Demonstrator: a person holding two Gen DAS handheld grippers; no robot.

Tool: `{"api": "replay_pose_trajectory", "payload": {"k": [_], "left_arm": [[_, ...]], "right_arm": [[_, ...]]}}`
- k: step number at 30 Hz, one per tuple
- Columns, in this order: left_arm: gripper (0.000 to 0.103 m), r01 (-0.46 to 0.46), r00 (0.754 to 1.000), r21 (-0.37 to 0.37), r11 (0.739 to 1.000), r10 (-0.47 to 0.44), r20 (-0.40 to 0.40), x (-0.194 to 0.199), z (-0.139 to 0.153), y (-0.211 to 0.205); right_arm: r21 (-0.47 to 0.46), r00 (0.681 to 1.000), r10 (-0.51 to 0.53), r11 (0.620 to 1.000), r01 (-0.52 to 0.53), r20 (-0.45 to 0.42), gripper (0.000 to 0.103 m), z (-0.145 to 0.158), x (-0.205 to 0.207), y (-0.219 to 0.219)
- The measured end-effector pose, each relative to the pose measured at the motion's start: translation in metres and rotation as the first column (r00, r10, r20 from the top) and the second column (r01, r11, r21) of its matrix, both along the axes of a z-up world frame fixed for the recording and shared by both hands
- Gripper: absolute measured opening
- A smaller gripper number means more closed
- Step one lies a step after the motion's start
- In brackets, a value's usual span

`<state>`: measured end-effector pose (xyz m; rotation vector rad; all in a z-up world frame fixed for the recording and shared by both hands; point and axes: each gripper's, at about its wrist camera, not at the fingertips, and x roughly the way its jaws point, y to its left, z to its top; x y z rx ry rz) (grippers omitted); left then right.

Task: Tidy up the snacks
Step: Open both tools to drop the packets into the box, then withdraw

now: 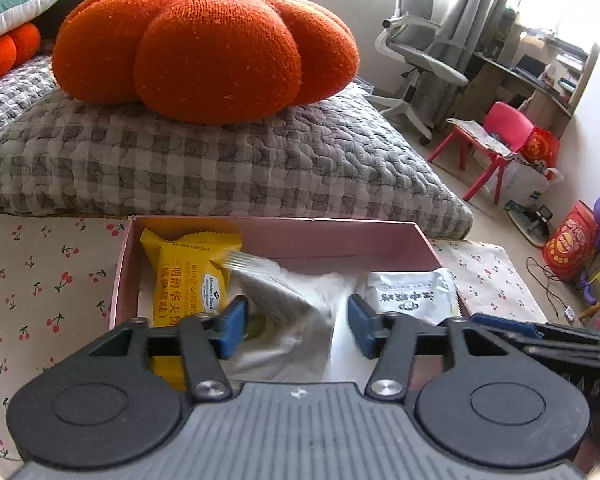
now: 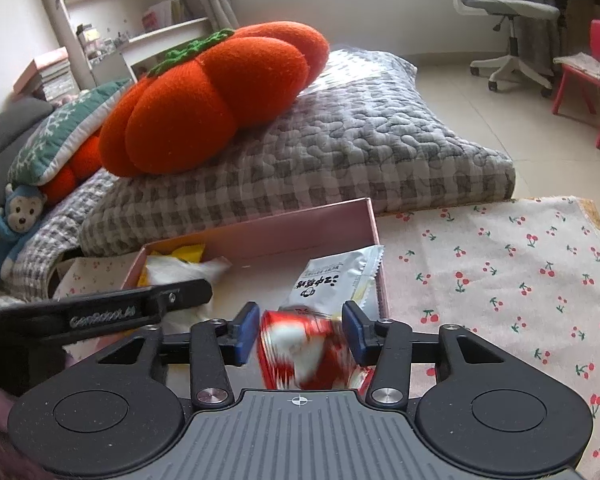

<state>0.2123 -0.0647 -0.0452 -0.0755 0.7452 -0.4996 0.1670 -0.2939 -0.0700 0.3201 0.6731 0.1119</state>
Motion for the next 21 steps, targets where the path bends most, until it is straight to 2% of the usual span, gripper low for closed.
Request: {"api": "replay_pose_trajectory", "payload": {"k": [1,3,5,9,13,14,21], "left_arm": [[0.059,0.002,1.000,0.000,1.000,-0.002,0.007,-0.002,0.001,0.001],[0.069,0.004,1.000,-0.006,1.000,-0.004,0.016,-0.006,0.004,0.003],[0.071,-0.003,1.000,-0.007,1.000,0.003,0.017,-0.009,0.005,0.005],[0.080,-0.007,0.999,-0.001,1.000,0.007,0.032,-0.019,0.011,0.012],[0.085,-0.021,0.999,-0.011,1.000,0.021,0.034,-0.032,0.014,0.020],[0.088,-0.026,0.999,-0.018,0.999,0.027,0.034,-0.036,0.014,0.023],[0.092,-0.044,0.999,-0.006,0.999,0.044,0.024,-0.064,0.014,0.037]], "right_arm": [[0.012,1.000,-0.002,1.000,0.002,0.003,0.050,0.001,-0.001,-0.002],[0.028,1.000,-0.002,1.000,0.002,0.014,0.055,0.003,-0.005,-0.005],[0.032,1.000,-0.004,0.999,0.004,0.020,0.064,0.005,-0.010,-0.006],[0.022,0.999,0.005,1.000,-0.006,0.033,0.069,0.012,-0.021,-0.008],[0.024,0.999,0.006,1.000,-0.007,0.042,0.079,0.019,-0.036,-0.011],[0.026,0.999,0.007,1.000,-0.008,0.044,0.081,0.021,-0.040,-0.012],[0.010,0.998,0.014,1.000,-0.015,0.067,0.087,0.029,-0.076,-0.019]]}}
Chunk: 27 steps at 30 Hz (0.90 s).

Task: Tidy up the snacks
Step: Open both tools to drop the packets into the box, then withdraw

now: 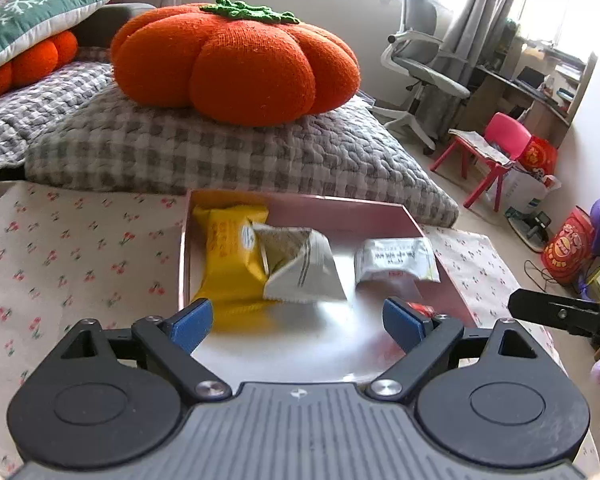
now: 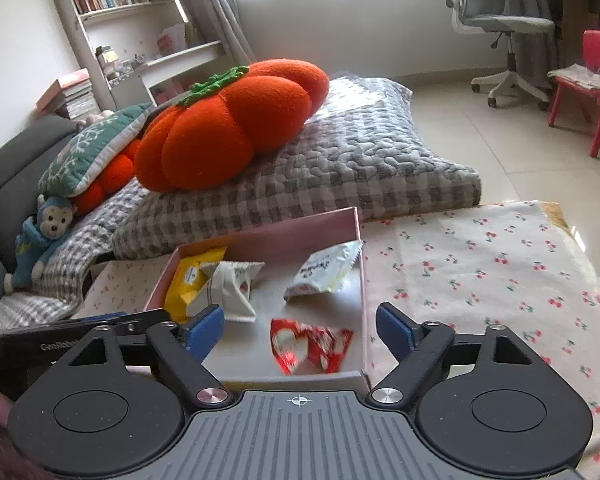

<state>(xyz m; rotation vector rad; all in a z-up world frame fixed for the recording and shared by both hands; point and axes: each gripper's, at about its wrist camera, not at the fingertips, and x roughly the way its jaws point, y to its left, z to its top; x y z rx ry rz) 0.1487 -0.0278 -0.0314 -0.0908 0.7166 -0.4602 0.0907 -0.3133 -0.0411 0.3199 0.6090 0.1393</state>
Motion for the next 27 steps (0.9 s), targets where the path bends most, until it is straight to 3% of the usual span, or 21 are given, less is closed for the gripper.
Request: {"api": "replay_pose_trajectory", "payload": {"k": [12,27], "left_arm": [[0.102,0.008,1.000,0.074,0.997,-0.009,0.018,-0.040,0.006,0.007],[0.102,0.008,1.000,0.111,0.994,-0.008,0.001,-0.076,-0.011,0.019]], "right_arm": [[-0.087,0.998,0.049,0.995,-0.046,0.027,0.094,0.009,-0.047,0.013],[-0.162,0.991,0.099,0.983,-0.083,0.093,0.099,0.004,-0.087,0.032]]}}
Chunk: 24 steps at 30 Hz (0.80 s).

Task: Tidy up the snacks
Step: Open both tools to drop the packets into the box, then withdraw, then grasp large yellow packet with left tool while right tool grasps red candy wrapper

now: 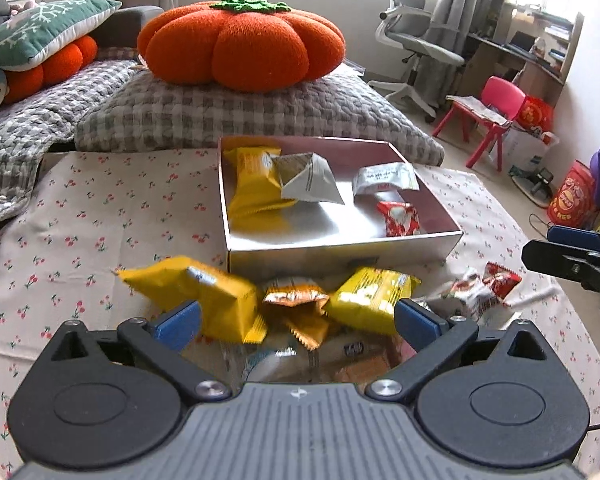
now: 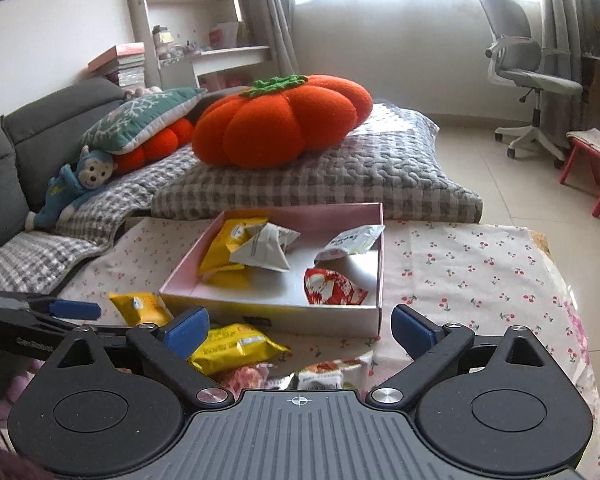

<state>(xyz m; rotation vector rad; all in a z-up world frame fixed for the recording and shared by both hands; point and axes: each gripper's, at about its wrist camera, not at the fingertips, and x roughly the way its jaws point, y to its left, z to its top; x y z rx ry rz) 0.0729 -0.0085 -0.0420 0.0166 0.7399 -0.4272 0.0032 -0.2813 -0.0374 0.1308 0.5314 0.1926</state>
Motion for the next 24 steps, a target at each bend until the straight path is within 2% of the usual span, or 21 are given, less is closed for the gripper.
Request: {"api": "replay_pose_trajectory", "payload": {"k": [3,11,19,24], "left_arm": [[0.103,-0.003,1.000,0.008,1.000,0.003,0.003,-0.007,-0.005,0.003],[0.103,-0.008,1.000,0.038,0.999,0.008,0.020,-0.019,-0.018,0.014],[0.103,0.044,0.998,0.074,0.996,-0.047,0.039,-0.026,-0.031,0.014],[0.103,0.070,0.996,0.071,0.995,-0.074,0.047,-0.026,-0.042,0.021]], "right_arm": [[-0.030,1.000,-0.001,1.000,0.001,-0.002,0.099,-0.005,-0.003,0.003],[-0.033,1.000,-0.028,0.999,0.028,-0.011,0.099,-0.022,-0.014,0.004],[-0.140,0.999,-0.004,0.990,-0.002,-0.043,0.099,-0.043,-0.020,0.014],[-0.137,0.997,0.000,0.991,-0.010,-0.073,0.099,-0.054,-0.022,0.013]]}}
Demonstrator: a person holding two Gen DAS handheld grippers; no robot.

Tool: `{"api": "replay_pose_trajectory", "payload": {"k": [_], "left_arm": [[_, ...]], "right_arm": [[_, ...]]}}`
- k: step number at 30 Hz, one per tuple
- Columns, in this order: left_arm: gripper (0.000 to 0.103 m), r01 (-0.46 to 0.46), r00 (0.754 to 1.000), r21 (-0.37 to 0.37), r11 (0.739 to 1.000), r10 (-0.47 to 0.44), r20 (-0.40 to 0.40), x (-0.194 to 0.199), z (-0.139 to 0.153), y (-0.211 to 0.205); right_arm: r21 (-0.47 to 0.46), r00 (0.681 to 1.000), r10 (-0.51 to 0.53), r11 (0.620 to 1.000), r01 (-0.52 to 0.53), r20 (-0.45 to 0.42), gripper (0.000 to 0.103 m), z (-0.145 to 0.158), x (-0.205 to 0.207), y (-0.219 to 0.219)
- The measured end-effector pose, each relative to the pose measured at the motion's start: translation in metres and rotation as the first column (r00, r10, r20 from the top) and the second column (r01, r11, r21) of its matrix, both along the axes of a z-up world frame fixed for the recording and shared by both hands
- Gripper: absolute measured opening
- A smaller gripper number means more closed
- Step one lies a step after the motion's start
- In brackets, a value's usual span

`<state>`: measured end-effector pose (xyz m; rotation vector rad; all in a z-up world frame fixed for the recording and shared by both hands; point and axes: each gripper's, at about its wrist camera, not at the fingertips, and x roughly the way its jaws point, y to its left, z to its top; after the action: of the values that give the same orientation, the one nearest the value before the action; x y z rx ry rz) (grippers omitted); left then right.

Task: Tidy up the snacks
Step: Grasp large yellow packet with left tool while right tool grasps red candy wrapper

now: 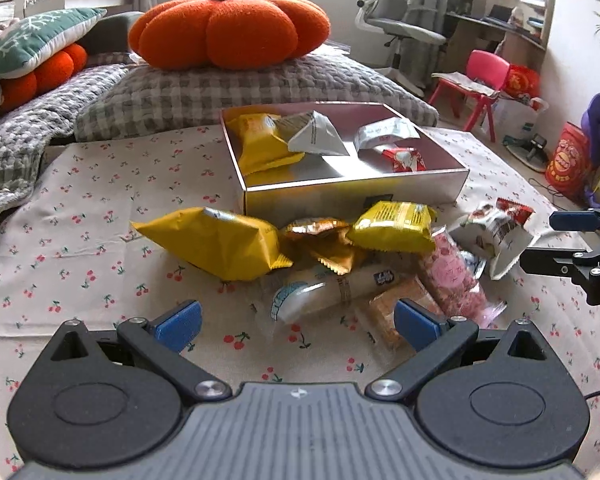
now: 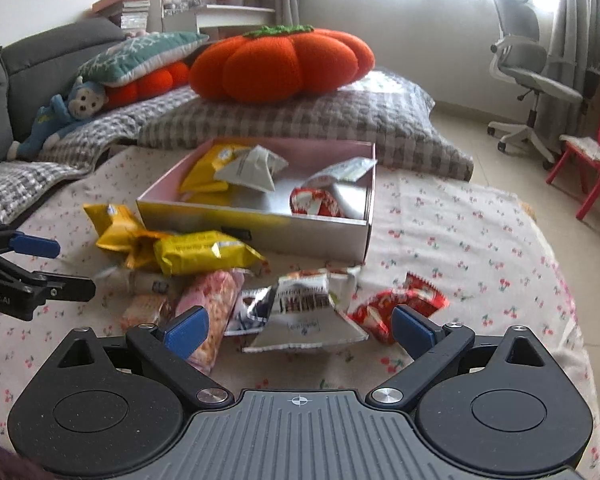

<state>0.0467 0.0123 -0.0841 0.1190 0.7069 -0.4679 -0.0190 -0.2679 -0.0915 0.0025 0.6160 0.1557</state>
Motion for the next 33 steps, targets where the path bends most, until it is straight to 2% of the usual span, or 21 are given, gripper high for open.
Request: {"api": "replay_pose_trajectory", "payload": {"k": [6,12,21,27,33], "left_arm": [[0.102,0.049,0.998,0.050,0.998,-0.051,0.044,-0.002,-0.012,0.003],[0.102,0.064,0.996,0.055,0.996,-0.067,0.051,0.004,-0.016,0.005],[0.100,0.062,0.998,0.012,0.998,-0.062,-0.007,0.015,-0.013,0.006],[0.102,-0.032,0.999,-0.043,0.999,0.030,-0.044,0.027,-0.009,0.020],[0.102,-0.132,0.988,-0.126,0.983,0.121,-0.093,0.034,-0.002,0.031]], "right_arm": [[-0.010,1.000,0.003,1.000,-0.003,-0.019,0.099,-0.011,0.001,-0.001],[-0.035,0.999,0.007,0.999,-0.008,-0.035,0.099,-0.017,0.005,0.002],[-0.021,1.000,-0.011,1.000,0.010,-0.029,0.099,-0.012,0.012,0.000],[-0.018,1.000,-0.010,1.000,0.009,-0.007,0.099,-0.003,0.020,-0.003],[0.013,0.999,-0.042,0.999,0.042,-0.005,0.099,0.005,0.032,-0.010]]}}
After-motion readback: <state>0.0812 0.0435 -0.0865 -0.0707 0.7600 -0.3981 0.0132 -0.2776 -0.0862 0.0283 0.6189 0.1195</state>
